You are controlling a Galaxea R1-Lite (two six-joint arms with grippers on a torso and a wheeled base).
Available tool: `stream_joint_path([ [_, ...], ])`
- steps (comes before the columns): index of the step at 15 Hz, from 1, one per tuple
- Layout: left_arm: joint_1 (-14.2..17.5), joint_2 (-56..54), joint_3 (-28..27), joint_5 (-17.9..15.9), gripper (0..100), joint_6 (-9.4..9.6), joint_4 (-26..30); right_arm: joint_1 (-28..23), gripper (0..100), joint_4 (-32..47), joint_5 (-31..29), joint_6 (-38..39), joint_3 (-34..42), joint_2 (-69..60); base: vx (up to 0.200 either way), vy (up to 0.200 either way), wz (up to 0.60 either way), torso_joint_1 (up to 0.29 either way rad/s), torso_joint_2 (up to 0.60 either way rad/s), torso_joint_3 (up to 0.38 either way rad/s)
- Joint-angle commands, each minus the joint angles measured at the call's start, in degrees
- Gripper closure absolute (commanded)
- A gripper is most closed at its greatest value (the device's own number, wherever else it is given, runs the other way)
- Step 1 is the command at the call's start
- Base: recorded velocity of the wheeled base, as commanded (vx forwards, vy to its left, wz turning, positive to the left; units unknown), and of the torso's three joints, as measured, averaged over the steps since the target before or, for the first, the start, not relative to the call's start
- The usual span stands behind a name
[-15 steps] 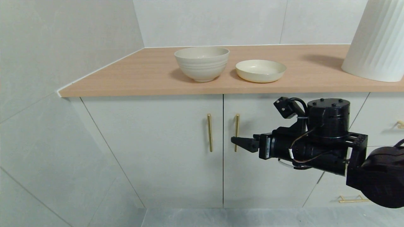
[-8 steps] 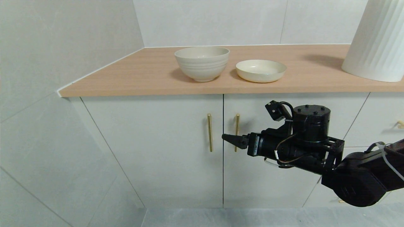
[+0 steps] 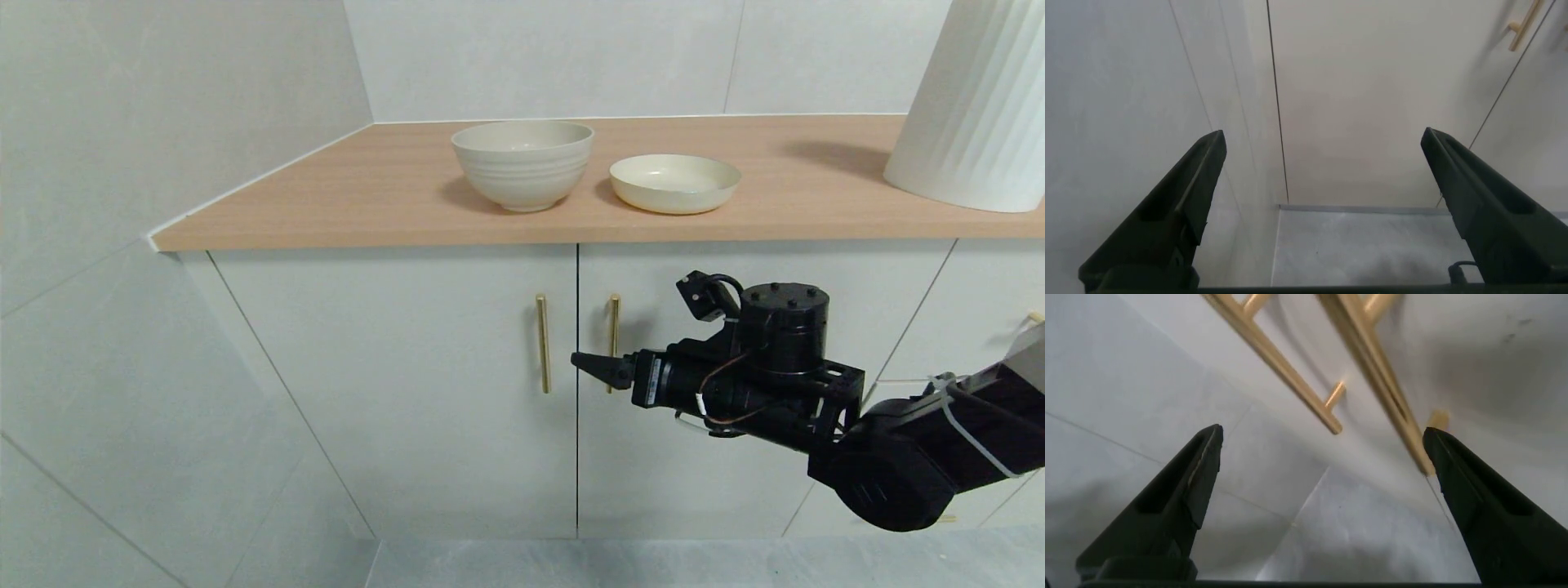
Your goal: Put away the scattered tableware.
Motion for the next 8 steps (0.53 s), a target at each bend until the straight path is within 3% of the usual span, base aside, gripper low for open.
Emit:
stream_joint_path([
  [1,0.0,0.0,0.0,0.0,0,0.00,0.0,-0.1,0,-1.4,0.0,0.1,0.0,1.0,0.000,0.000,0.00,0.000,0.00,0.000],
  [8,0.0,0.0,0.0,0.0,0,0.00,0.0,0.2,0,-7.6,0.2,0.3,0.1,3.7,0.000,0.000,0.00,0.000,0.00,0.000],
])
